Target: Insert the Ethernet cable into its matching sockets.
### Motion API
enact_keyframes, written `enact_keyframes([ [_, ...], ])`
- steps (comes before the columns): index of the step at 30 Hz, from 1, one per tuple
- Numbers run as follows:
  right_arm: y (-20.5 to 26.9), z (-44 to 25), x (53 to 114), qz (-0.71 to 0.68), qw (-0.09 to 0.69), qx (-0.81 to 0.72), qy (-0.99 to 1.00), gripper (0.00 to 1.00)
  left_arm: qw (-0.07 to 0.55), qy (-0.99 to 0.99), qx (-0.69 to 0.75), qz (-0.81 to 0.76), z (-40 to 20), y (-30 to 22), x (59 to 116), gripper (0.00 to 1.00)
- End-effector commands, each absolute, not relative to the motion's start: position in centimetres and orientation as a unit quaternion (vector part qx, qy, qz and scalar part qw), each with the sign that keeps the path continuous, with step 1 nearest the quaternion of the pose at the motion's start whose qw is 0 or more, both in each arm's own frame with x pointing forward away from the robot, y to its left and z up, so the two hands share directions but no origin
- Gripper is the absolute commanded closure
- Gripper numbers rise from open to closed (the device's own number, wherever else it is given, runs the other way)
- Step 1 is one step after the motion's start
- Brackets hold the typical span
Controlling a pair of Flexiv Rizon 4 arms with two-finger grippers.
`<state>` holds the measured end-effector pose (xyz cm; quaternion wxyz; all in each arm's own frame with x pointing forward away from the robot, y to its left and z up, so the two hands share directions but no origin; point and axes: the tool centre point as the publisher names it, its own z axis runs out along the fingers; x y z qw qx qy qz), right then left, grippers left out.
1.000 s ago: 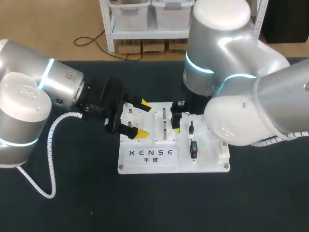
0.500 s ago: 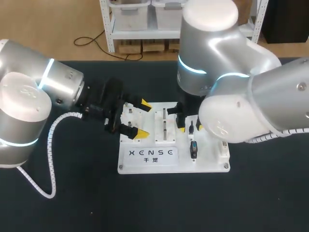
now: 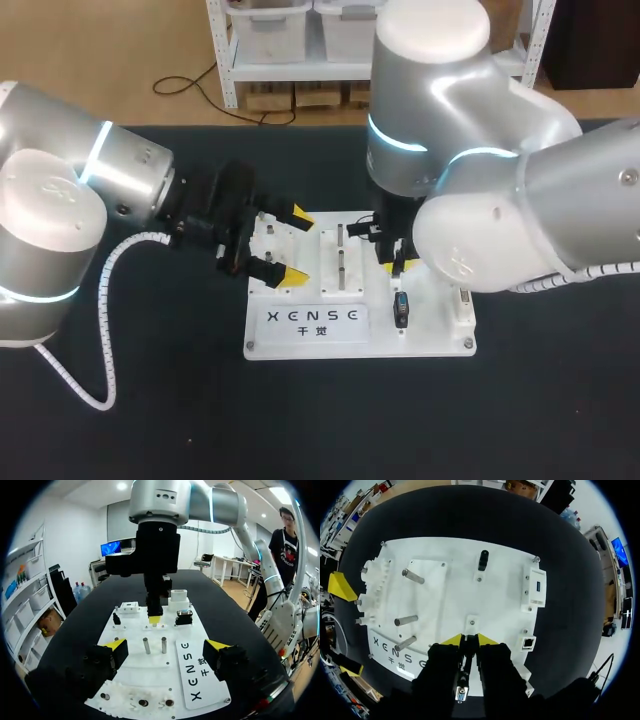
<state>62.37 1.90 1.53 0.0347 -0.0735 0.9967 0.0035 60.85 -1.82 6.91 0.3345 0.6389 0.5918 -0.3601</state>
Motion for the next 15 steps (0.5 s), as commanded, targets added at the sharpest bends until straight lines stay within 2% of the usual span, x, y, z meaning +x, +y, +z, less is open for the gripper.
enact_keyframes([
  [1, 1.5, 2.1, 62.2, 0.010, 0.038, -0.067, 0.997, 1.00, 0.336, 0.591, 0.639, -0.360, 6.8, -1.8, 60.8, 0.00],
  [15, -1.2, 5.7, 62.9, 0.022, 0.043, -0.048, 0.998, 1.00, 0.336, 0.591, 0.639, -0.360, 6.8, -1.8, 60.8, 0.00],
])
